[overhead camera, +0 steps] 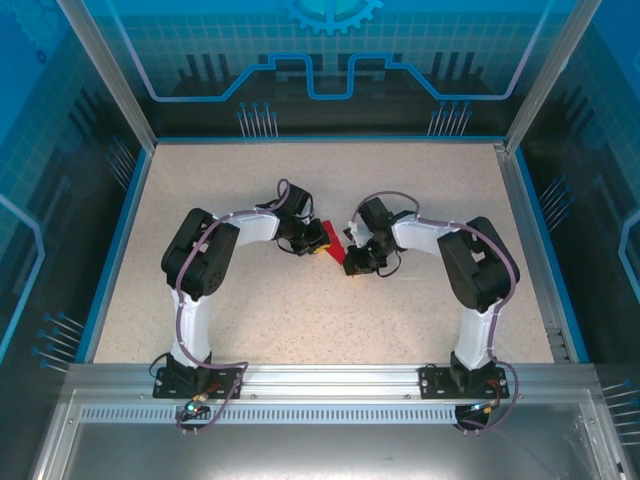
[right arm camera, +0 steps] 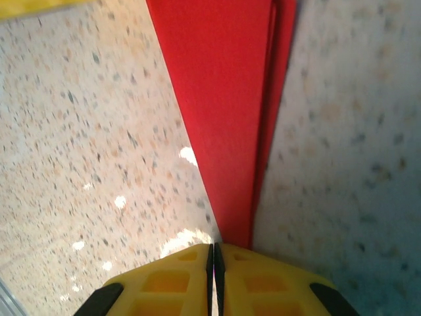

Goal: Fold a paper plane with a square sheet of paper (pick it up from the middle)
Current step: Fold the wing for the fifth time at the center of the table.

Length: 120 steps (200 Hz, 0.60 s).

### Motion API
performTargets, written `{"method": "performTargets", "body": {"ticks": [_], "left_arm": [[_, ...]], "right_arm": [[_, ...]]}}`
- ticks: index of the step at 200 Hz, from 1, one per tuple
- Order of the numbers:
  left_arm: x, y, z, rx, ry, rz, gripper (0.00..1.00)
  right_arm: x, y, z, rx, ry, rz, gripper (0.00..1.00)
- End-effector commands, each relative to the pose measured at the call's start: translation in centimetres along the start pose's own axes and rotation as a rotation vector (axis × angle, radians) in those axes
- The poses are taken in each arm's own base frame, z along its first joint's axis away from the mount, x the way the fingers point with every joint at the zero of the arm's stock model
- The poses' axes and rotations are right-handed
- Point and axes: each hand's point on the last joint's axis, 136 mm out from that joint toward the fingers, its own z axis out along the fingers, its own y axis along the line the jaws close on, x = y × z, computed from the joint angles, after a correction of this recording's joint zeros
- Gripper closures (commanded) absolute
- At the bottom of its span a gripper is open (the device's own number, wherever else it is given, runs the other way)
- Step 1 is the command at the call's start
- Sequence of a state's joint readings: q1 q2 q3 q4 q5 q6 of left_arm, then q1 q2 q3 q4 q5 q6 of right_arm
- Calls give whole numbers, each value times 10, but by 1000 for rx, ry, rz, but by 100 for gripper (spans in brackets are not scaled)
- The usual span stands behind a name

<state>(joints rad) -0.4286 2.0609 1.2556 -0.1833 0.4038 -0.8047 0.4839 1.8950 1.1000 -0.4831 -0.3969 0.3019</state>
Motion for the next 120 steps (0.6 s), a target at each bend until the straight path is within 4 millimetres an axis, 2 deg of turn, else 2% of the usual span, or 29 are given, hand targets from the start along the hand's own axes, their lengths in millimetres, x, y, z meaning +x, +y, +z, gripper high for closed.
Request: {"method": "performTargets", "body": {"ticks": [1, 15, 36, 57, 87, 120], "left_arm": [[-2, 46, 13, -157, -11, -38, 87], [-2, 44, 13, -151, -9, -35, 88], [-1, 42, 12, -141, -7, -31, 88], [1, 38, 12, -125, 0, -25, 88], [2, 32, 13, -113, 4, -16, 88], [4, 29, 11, -108, 6, -8, 88]], "right_arm": [[48, -19, -7, 62, 139, 110, 87], [30, -6, -23, 42, 54, 92, 88], [-4, 25, -49, -50, -95, 27, 87], [-31, 37, -55, -73, -169, 3, 86], [-60, 39, -36, -83, -174, 11, 87], [-60, 31, -11, -52, -120, 3, 88]]}}
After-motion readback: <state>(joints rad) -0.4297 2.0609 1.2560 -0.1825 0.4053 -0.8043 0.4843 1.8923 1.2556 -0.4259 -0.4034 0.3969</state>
